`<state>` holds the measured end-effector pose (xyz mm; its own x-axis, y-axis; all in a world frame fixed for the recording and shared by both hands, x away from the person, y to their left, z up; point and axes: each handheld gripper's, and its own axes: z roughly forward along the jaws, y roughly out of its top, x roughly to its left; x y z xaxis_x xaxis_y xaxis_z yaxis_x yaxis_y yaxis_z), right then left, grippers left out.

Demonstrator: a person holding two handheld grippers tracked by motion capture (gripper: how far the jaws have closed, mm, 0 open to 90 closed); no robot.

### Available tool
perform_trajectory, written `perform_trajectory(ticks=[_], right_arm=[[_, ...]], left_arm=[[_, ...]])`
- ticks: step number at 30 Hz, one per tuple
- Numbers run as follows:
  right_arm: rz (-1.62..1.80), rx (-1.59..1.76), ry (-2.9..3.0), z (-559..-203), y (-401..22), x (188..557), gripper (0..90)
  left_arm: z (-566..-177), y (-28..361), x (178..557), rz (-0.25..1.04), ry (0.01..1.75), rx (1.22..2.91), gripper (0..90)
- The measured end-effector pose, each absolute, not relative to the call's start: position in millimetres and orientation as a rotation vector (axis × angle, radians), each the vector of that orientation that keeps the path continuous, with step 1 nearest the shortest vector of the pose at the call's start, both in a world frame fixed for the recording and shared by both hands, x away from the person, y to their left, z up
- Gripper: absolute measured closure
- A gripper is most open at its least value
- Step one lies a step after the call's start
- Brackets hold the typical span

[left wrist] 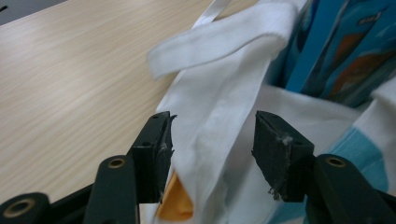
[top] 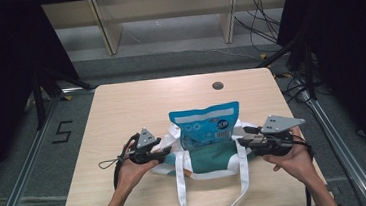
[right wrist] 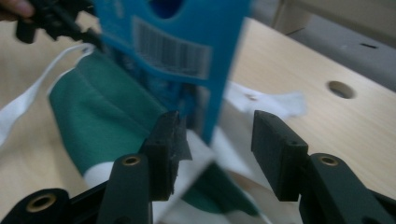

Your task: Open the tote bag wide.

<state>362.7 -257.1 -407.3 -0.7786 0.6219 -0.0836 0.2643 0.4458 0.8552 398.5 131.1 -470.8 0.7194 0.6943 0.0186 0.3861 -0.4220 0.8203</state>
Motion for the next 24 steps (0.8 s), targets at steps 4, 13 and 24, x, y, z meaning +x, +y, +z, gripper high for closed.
perform_trajectory(ticks=[4,13,24], right_arm=[[1.291,0.738,2.392,-416,-240,370,48.3],[1.160,0.588,2.498,-421,-241,362,80.5],[1.086,0.491,2.626,-441,-250,319,85.6]], left_arm=[[-472,122,411,0.401,0.774,2.062,47.4],[-476,120,431,0.327,0.827,1.980,72.3],[-483,115,476,0.271,0.990,2.109,84.9]])
